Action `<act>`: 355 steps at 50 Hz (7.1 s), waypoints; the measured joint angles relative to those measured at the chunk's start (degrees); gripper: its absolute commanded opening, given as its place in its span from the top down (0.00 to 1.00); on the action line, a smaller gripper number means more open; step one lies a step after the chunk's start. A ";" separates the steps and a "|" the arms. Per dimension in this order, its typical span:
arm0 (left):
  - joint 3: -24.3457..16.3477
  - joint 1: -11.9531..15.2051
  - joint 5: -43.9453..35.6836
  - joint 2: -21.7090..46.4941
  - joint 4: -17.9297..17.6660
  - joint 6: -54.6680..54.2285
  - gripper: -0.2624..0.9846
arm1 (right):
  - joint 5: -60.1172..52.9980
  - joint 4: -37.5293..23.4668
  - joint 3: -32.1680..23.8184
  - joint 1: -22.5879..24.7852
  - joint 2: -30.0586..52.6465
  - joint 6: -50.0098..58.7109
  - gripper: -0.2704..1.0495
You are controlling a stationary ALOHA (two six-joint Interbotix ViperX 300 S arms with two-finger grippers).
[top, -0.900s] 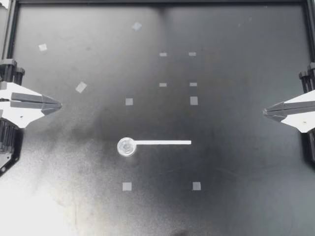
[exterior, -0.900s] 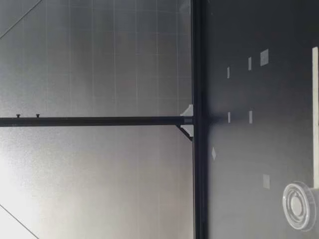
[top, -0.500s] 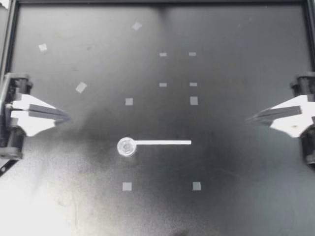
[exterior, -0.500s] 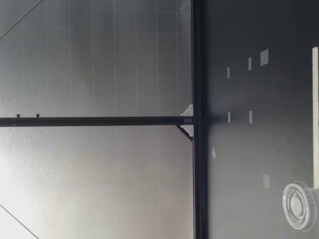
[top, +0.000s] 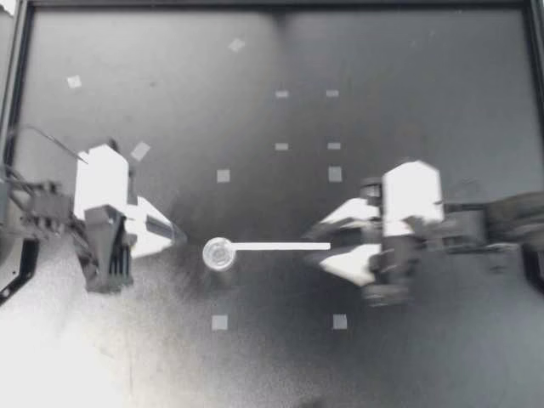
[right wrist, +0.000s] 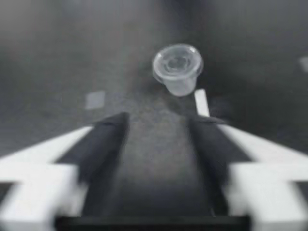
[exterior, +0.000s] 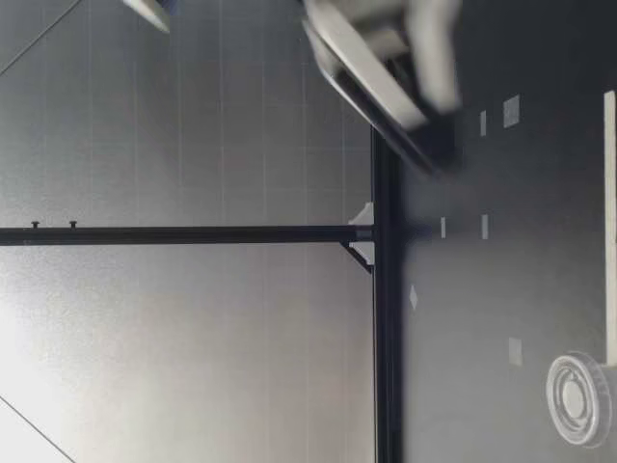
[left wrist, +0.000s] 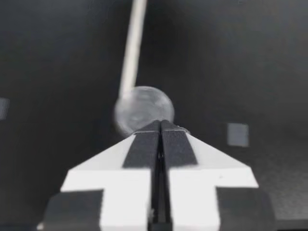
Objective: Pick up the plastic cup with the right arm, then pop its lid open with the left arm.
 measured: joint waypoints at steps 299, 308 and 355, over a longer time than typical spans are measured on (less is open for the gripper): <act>7.38 -8.09 -56.16 13.18 -4.13 -59.94 0.21 | -23.64 -11.87 -17.67 -2.11 22.24 1.32 0.64; 7.38 -8.17 -56.16 12.83 -3.87 -57.57 0.21 | -22.59 -11.51 -15.38 -2.37 22.32 2.37 0.64; 8.53 -8.17 -56.16 12.74 -8.09 4.83 0.21 | -21.80 -12.30 -10.72 -0.62 10.20 10.20 0.64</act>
